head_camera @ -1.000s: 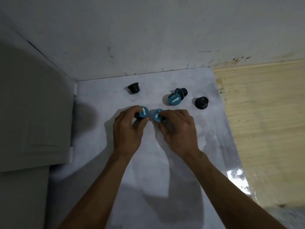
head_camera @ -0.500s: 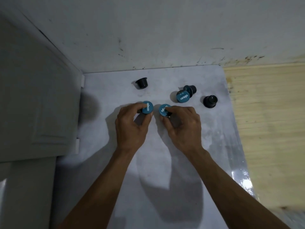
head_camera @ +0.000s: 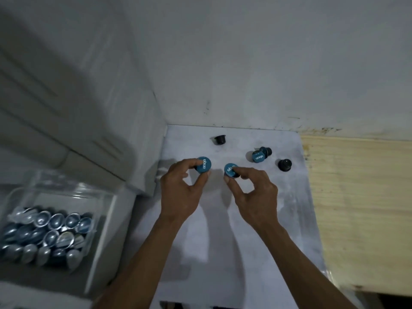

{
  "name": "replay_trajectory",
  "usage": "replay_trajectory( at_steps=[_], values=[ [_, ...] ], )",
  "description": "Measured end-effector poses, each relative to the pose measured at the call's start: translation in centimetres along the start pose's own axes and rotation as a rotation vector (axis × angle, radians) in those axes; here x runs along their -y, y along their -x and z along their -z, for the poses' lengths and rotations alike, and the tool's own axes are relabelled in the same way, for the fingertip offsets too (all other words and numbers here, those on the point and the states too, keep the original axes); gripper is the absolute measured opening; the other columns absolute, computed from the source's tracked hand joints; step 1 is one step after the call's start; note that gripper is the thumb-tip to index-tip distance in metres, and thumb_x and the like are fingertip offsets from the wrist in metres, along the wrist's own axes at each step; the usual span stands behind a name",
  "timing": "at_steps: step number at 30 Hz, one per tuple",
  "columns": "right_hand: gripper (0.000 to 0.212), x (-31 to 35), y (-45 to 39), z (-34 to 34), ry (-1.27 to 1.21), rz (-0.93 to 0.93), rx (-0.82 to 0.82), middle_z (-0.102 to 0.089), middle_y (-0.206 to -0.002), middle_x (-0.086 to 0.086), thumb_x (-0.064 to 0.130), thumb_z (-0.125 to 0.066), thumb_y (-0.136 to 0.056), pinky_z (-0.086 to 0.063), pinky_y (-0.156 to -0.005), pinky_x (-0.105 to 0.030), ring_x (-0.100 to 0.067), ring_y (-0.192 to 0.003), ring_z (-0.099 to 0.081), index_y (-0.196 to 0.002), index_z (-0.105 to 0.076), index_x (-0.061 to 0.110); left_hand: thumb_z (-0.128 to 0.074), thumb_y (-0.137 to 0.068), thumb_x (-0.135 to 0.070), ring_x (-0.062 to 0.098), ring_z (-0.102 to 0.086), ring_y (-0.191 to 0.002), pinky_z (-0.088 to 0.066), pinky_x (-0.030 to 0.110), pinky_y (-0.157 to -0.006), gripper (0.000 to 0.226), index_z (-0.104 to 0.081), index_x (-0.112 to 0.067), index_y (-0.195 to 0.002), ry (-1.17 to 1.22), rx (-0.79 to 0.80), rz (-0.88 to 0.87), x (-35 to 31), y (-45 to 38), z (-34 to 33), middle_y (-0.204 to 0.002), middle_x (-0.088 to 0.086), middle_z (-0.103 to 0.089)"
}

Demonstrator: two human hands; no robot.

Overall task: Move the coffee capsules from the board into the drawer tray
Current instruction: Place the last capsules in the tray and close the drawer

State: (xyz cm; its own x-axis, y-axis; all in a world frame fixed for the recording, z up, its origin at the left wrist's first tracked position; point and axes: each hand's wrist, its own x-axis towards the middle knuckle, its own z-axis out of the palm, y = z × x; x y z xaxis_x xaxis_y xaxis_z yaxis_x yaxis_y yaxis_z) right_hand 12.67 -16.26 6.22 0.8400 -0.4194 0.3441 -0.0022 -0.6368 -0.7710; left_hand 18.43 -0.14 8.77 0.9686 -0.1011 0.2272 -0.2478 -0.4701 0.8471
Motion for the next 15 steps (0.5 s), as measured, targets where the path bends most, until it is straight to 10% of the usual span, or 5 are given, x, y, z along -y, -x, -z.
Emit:
replay_trajectory(
  at_steps=[15],
  values=[
    [0.028, 19.5, 9.5, -5.3, -0.151, 0.014, 0.053, -0.070, -0.094, 0.014, 0.031, -0.079, -0.076, -0.051, -0.071, -0.019, -0.006, -0.083, -0.064, -0.101, -0.071, 0.022, -0.080, -0.076, -0.021, -0.004, -0.064, -0.085, -0.049, 0.009, -0.073, 0.025, -0.070, -0.025, -0.098, -0.025, 0.002, -0.014, 2.2, 7.3, 24.1, -0.096, -0.022, -0.069]
  ],
)
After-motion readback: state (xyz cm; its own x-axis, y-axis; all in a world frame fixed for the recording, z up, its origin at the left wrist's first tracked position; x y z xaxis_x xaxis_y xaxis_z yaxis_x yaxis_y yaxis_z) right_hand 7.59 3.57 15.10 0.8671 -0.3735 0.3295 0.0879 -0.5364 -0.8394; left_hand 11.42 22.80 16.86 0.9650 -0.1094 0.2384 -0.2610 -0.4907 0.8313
